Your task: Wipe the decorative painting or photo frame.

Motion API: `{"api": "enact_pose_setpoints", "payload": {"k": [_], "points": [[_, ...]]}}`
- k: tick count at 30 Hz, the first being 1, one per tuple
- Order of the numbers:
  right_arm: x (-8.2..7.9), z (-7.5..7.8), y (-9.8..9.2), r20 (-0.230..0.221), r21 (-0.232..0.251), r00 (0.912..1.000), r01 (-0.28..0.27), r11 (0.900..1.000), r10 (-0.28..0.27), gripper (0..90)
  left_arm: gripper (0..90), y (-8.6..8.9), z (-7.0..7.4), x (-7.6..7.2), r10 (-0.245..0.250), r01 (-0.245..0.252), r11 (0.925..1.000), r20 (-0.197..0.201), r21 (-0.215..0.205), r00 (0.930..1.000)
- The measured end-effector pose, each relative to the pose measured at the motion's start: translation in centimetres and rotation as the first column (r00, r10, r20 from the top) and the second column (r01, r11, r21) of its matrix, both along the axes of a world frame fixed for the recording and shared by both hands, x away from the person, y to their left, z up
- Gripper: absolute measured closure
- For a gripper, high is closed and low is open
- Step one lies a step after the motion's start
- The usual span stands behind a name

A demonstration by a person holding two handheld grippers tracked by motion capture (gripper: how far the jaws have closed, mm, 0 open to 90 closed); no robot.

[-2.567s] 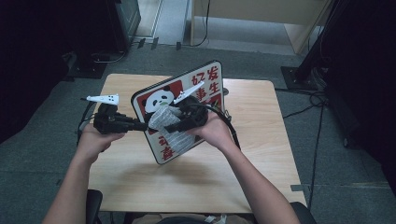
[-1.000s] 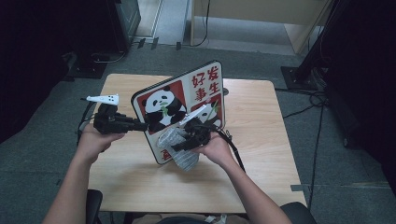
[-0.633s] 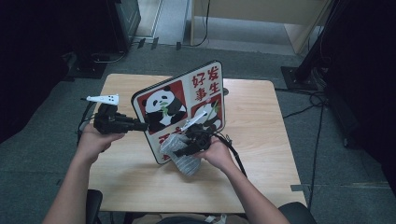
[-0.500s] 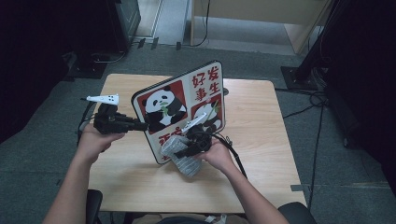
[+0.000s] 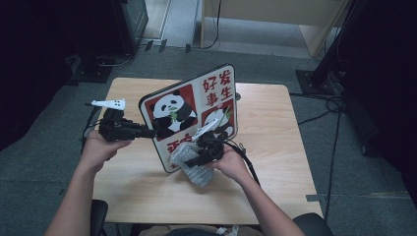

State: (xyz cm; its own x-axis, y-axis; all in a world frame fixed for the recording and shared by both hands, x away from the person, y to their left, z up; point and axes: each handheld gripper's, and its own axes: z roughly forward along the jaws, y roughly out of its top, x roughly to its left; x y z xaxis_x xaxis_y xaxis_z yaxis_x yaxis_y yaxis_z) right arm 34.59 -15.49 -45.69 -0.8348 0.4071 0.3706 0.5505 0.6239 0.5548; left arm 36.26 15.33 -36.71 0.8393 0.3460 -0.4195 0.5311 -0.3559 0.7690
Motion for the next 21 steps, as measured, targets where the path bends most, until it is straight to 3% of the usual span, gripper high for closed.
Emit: {"api": "enact_pose_setpoints", "payload": {"k": [10, 14, 21], "points": [[-0.1, 1.5, -0.2, 0.003, 0.01, 1.0, 0.005, 1.0, -0.005, 66.6, 67.5, 0.8, 0.5, -0.1, 0.004, -0.004, 1.0, 0.009, -0.006, 0.9999], [-0.1, 3.2, -0.1, 0.047, 0.023, 0.9989, 0.006, 1.0, -0.007, 66.7, 69.9, 1.1, 0.7, -0.3, -0.008, 0.008, 0.9999, 0.011, -0.008, 0.9999], [0.1, 6.4, 0.4, 0.071, 0.042, 0.9974, 0.007, 0.999, -0.01, 66.7, 70.8, 1.4, 0.7, -0.4, -0.012, 0.012, 0.9999, 0.012, 0.001, 0.9999]]}}
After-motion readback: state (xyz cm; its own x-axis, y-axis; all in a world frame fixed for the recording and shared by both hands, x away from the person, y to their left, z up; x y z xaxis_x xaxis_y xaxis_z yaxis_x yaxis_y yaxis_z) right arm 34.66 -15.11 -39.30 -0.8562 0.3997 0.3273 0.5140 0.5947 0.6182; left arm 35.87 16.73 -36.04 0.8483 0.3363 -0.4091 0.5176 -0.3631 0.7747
